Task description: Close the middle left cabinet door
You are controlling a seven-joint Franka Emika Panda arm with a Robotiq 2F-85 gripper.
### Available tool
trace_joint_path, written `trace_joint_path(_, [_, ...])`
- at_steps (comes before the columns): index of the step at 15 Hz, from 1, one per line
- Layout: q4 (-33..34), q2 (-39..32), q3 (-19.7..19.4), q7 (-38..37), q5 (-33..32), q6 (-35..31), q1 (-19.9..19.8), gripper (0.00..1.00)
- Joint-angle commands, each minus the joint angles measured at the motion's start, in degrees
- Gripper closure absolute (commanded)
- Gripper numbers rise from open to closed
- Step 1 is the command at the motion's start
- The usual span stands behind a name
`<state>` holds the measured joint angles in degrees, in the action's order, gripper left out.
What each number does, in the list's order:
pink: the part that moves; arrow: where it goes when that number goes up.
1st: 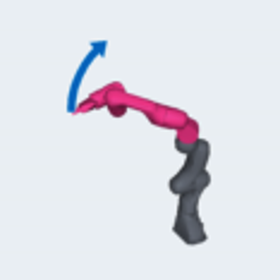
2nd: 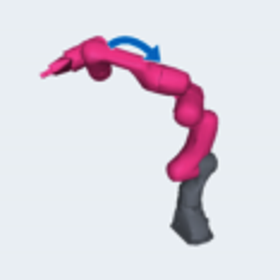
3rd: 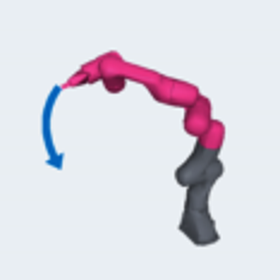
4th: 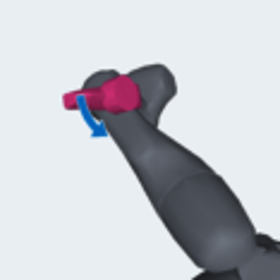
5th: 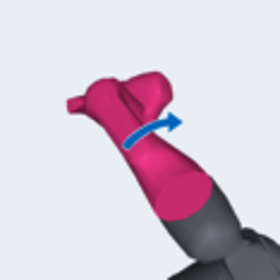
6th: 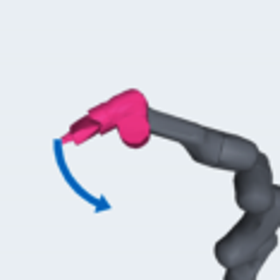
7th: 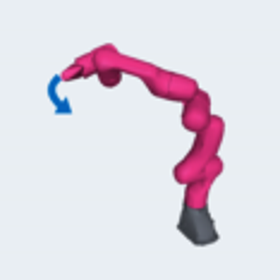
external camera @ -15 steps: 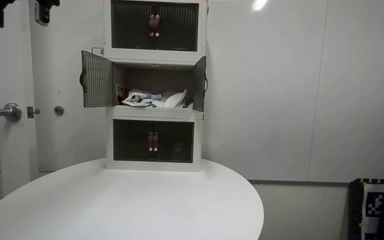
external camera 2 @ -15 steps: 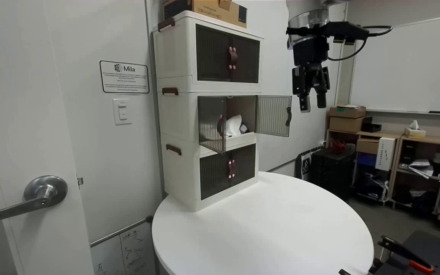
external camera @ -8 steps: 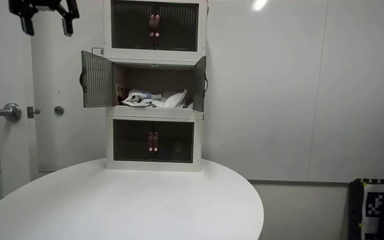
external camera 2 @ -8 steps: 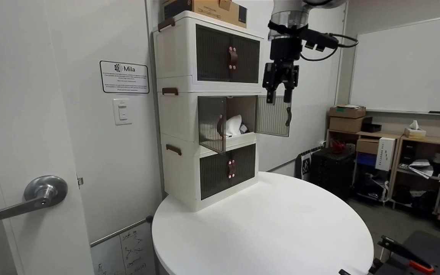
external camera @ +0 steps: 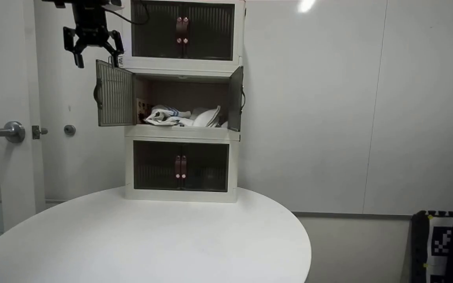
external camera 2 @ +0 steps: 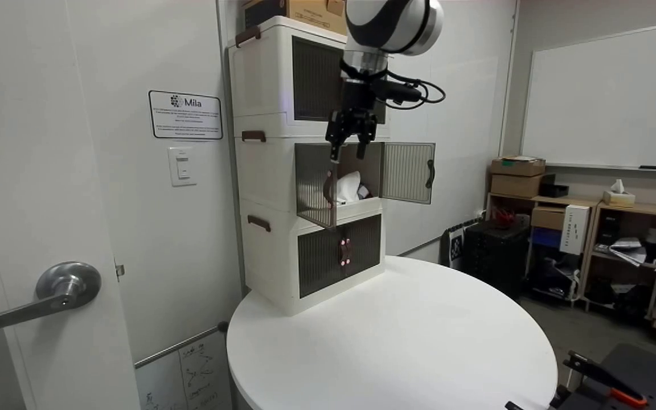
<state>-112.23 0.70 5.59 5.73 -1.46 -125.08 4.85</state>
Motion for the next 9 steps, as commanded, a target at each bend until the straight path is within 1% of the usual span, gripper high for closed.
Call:
trace_joint_path(1, [11.3, -9.2, 0.5, -3.1, 0.6, -0.4, 0.9, 0.00])
trace_joint_path(3, [15.0, -11.9, 0.5, -5.6, -1.1, 0.3, 1.4, 0.00])
trace_joint_path(5, [18.3, -13.7, -0.6, -10.6, -8.2, 3.9, 2.6, 0.00])
trace_joint_path(6, [19.1, -13.9, -1.5, -13.8, -13.9, 4.9, 3.3, 0.00])
trace_joint_path(9, [21.2, -14.1, -2.9, -17.9, -24.6, 9.3, 4.6, 0.00])
